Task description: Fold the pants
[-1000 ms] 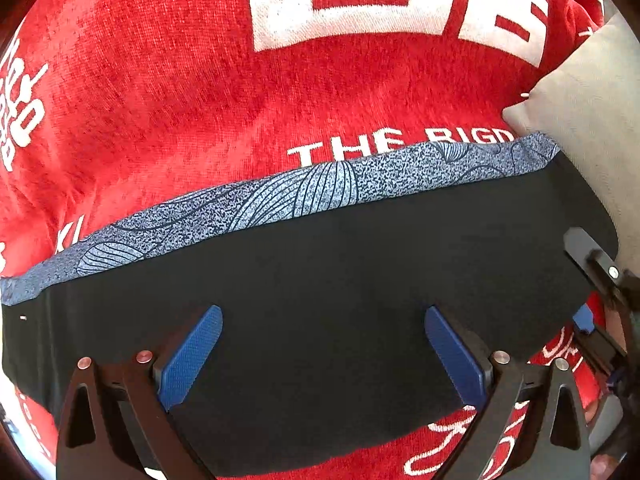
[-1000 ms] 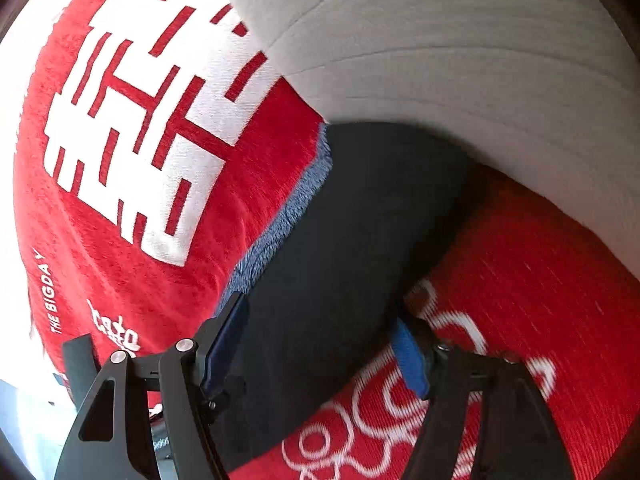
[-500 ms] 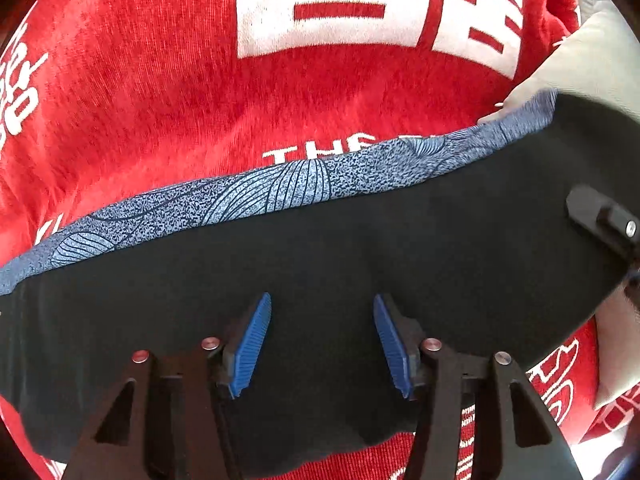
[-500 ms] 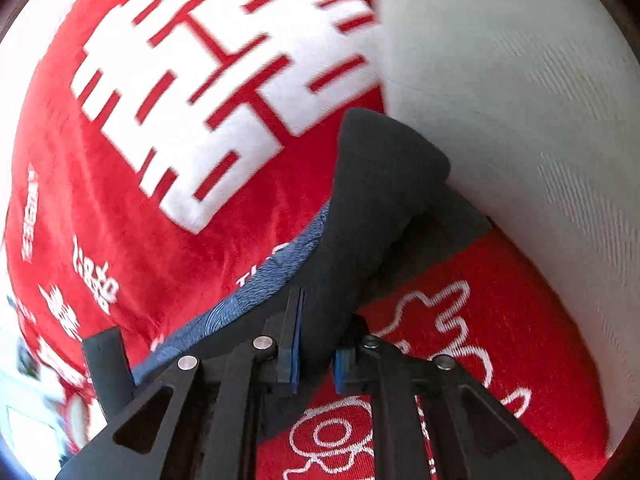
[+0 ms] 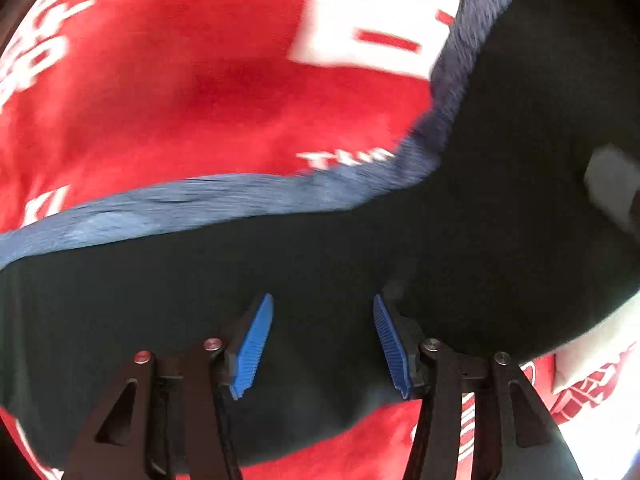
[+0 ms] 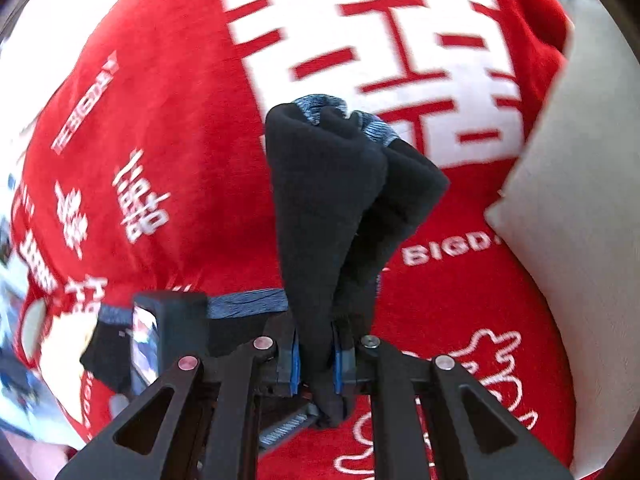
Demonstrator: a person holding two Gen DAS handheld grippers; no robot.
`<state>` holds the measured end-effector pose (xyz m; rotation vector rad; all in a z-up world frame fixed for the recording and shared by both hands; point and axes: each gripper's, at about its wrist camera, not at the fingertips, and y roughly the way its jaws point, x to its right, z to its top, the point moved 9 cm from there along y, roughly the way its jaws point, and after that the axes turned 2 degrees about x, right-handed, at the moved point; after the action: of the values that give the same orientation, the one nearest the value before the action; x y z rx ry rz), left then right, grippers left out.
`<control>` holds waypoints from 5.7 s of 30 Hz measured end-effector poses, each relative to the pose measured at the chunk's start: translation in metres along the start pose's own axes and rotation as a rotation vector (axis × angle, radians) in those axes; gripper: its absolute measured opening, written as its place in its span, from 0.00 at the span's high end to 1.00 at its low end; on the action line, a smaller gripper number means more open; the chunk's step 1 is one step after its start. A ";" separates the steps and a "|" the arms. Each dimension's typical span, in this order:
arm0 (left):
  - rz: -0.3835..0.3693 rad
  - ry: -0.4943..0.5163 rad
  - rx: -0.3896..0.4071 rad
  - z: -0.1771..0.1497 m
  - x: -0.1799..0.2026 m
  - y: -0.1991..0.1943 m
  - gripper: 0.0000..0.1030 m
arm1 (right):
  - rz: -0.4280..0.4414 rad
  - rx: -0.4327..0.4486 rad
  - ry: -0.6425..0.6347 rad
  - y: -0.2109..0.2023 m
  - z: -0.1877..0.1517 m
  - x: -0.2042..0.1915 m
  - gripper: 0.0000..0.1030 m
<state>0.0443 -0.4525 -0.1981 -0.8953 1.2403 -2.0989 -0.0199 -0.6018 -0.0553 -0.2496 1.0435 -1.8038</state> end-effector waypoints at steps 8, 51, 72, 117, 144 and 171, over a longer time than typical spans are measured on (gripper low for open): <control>0.178 -0.071 0.037 0.000 -0.151 -0.067 0.22 | -0.041 -0.115 -0.246 0.046 -0.041 -0.104 0.88; -0.161 0.008 -0.217 -0.023 -0.123 -0.060 0.95 | -0.076 -0.389 -0.053 0.028 -0.153 -0.084 0.61; 0.077 0.008 -0.061 -0.044 -0.138 -0.102 0.33 | -0.048 -0.372 0.104 0.029 -0.113 -0.039 0.52; 0.316 -0.214 -0.087 -0.060 -0.171 -0.084 0.22 | -0.112 -0.472 -0.170 0.139 -0.081 -0.083 0.69; 0.325 -0.404 -0.105 -0.122 -0.282 -0.138 0.00 | -0.166 -0.494 -0.385 0.133 -0.112 -0.202 0.35; 0.310 -0.568 -0.054 -0.147 -0.394 -0.168 0.00 | -0.096 -0.560 -0.436 0.153 -0.156 -0.309 0.31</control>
<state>0.1633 -0.0155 -0.2063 -1.1371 1.0484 -1.4363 0.1379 -0.2813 -0.1786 -0.9986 1.2041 -1.4087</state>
